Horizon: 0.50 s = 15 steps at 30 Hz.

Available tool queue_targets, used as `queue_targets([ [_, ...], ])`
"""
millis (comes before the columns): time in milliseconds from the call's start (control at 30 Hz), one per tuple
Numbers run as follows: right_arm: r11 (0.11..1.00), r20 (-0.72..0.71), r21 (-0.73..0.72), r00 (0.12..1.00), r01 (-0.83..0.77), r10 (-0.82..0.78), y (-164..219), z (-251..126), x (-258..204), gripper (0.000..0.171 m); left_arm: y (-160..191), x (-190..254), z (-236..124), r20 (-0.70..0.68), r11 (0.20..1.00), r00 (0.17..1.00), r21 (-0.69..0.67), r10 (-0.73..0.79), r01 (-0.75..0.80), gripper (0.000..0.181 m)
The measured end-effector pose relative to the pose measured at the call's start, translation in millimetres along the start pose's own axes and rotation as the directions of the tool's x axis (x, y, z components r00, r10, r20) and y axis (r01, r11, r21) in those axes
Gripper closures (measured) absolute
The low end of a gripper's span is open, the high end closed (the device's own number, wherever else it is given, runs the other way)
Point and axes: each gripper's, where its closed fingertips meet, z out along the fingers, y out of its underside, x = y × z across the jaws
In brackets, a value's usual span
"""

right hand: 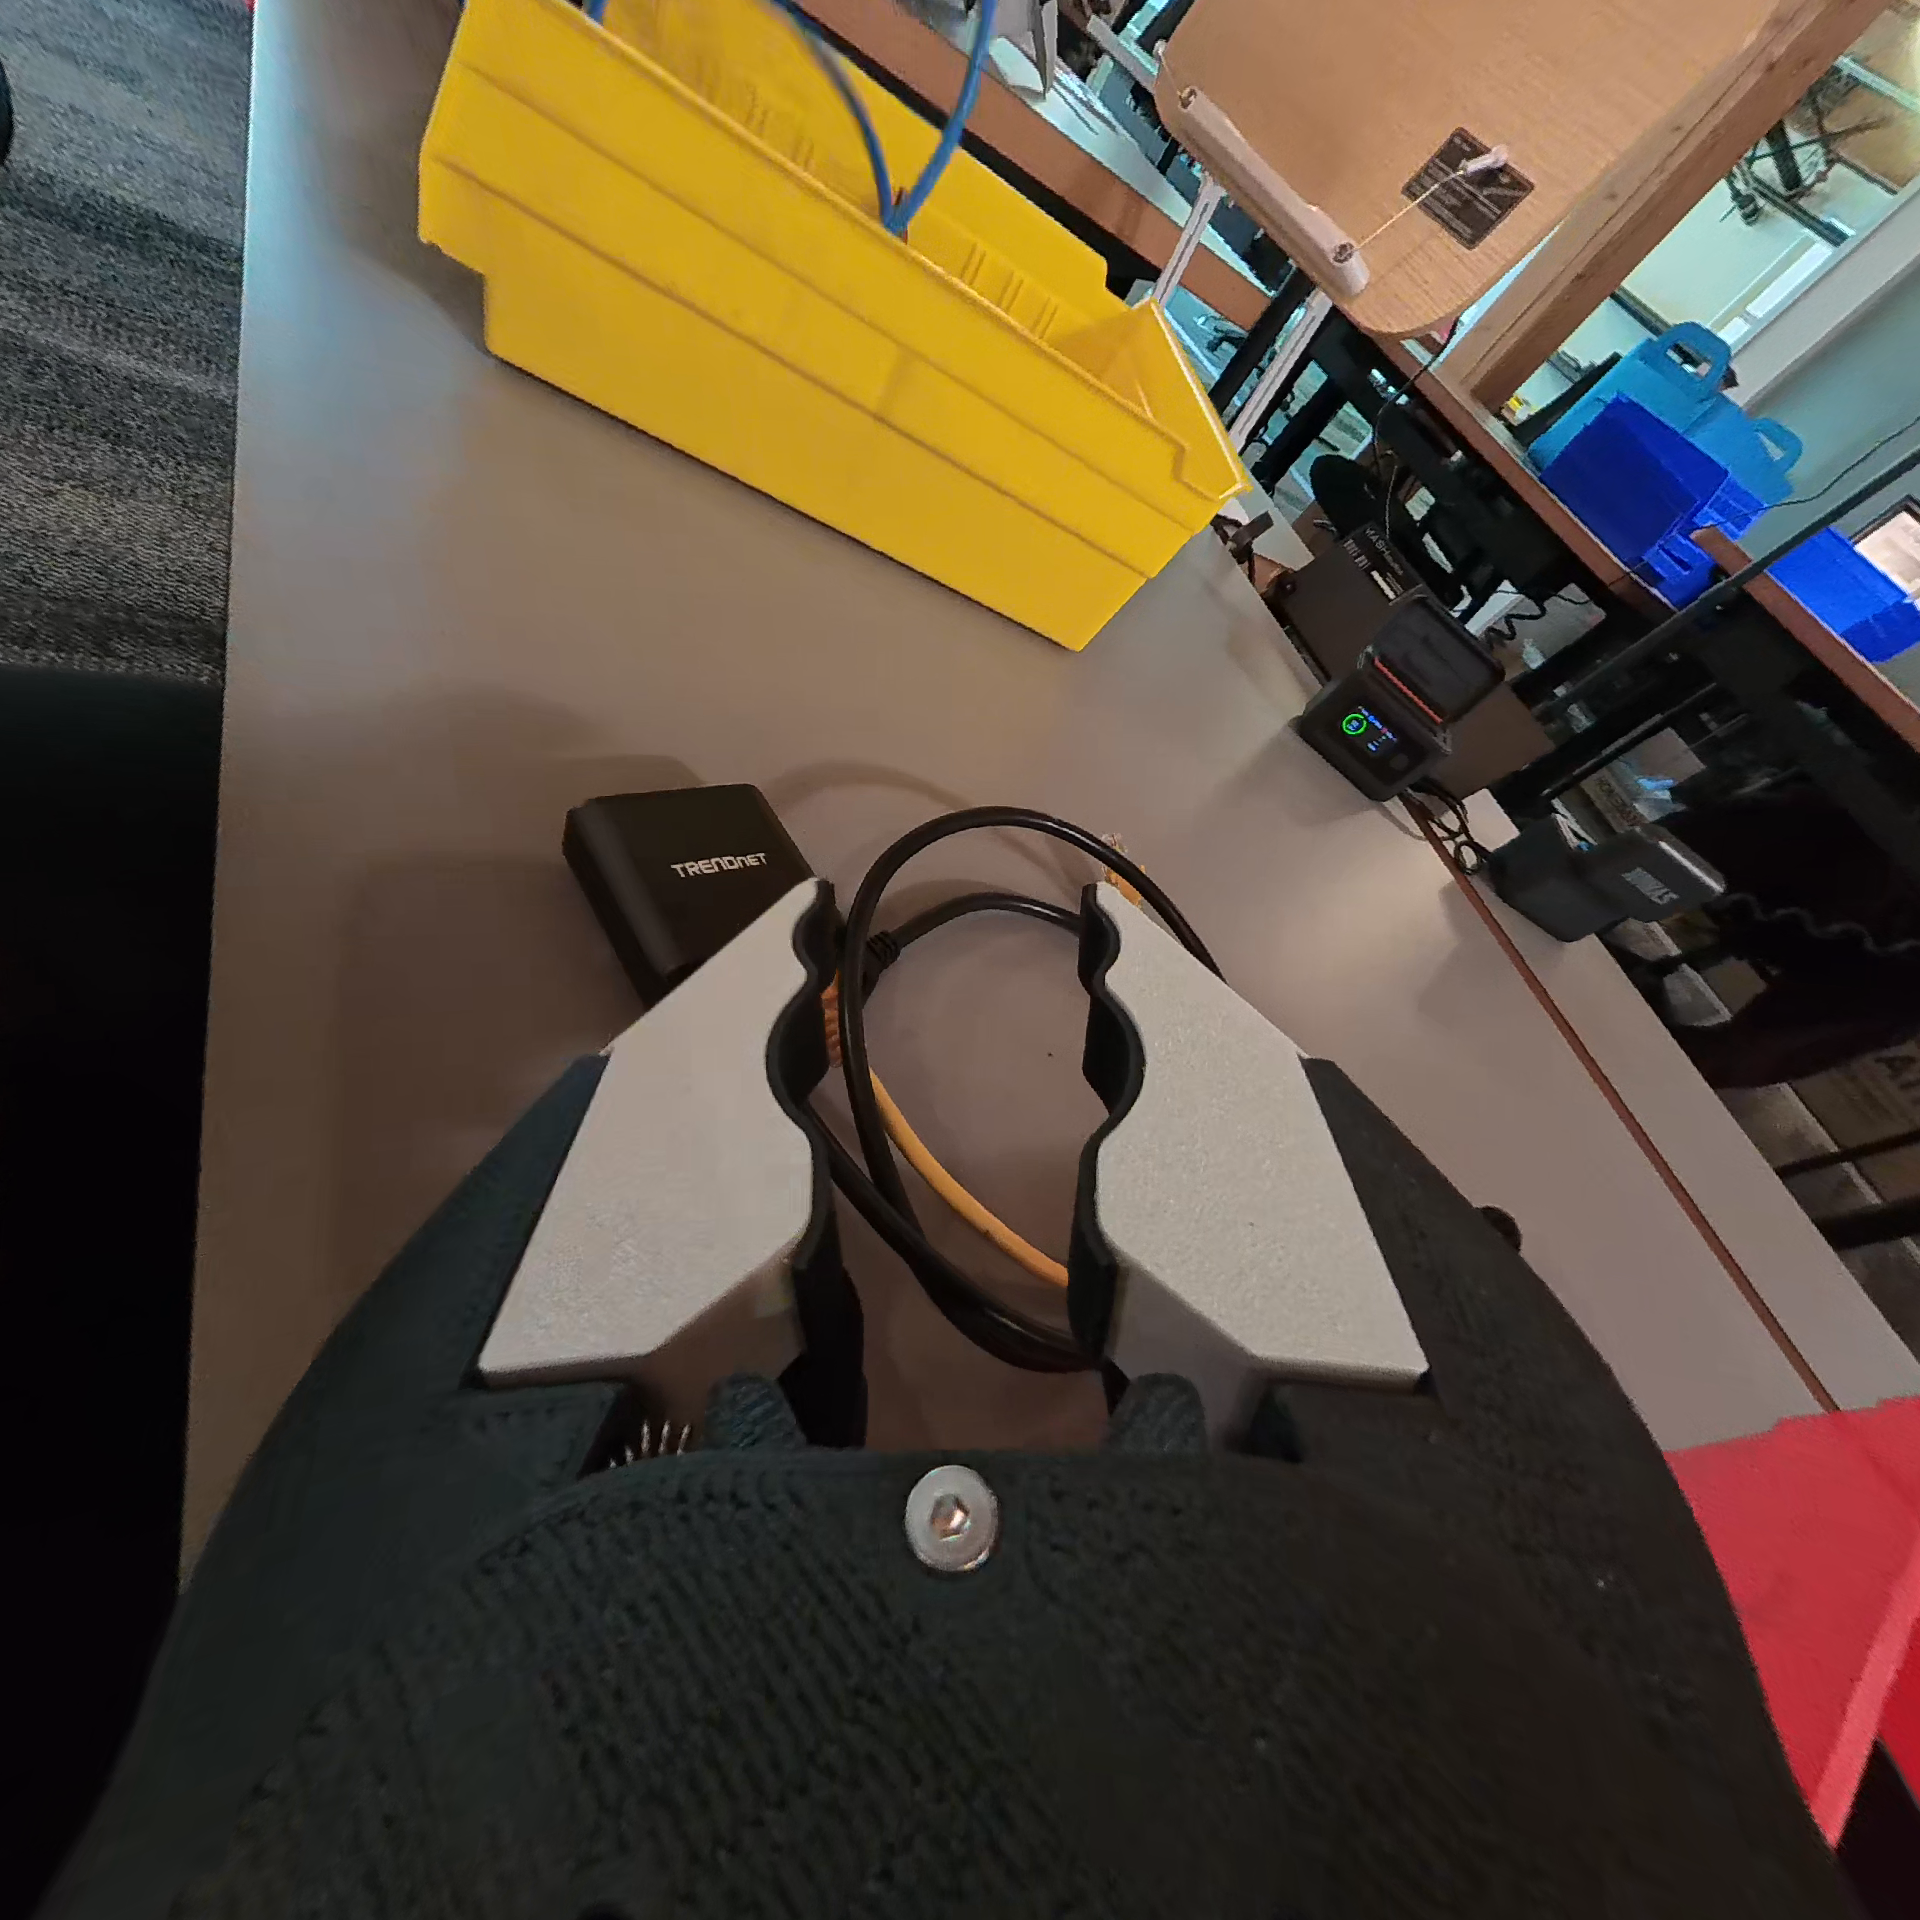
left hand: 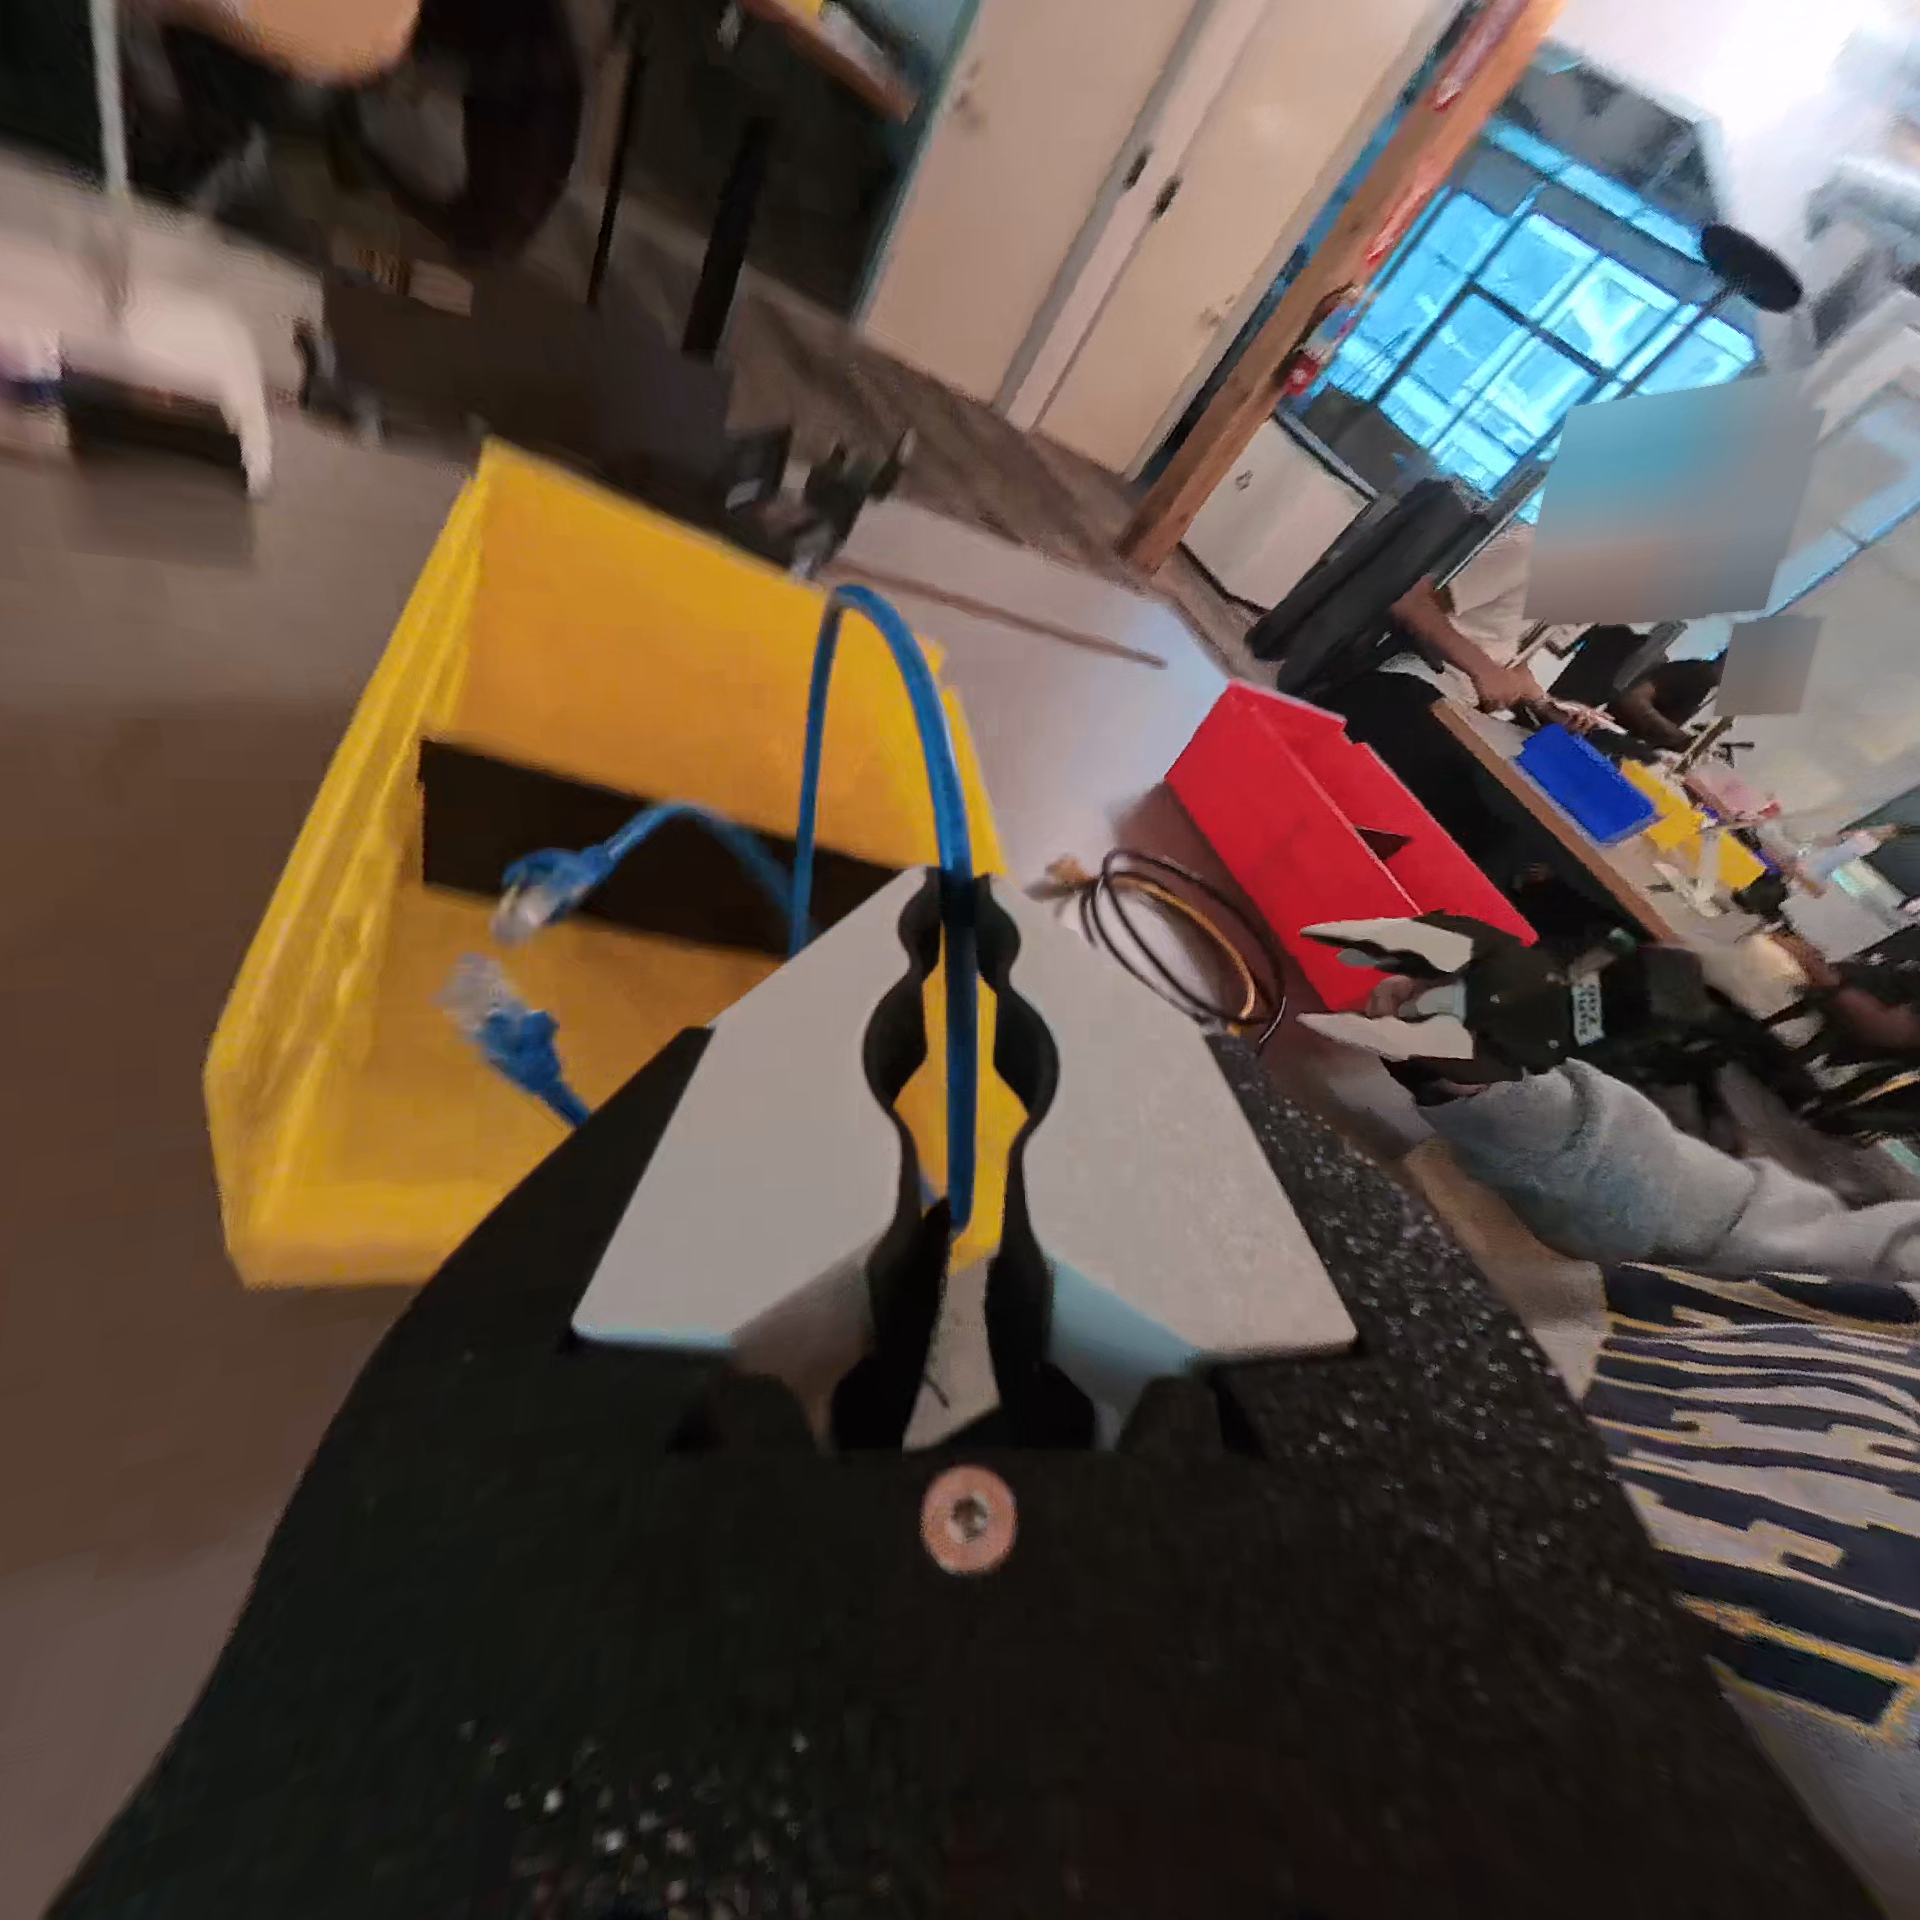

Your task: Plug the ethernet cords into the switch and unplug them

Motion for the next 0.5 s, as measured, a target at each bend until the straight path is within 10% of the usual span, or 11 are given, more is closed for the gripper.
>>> queue_targets([
  [233,0.999,-0.009,-0.009,0.999,0.042,-0.042,1,0,-1,0.131,-63,117,-20,-0.021,0.827,0.874,0.338,0.485,-0.45,0.178],
  [500,0.999,-0.03,0.0,0.998,0.052,-0.052,-3,-1,2,0.132,-52,208,-1,-0.13,0.717,0.757,0.455,0.641,-0.528,0.178],
])
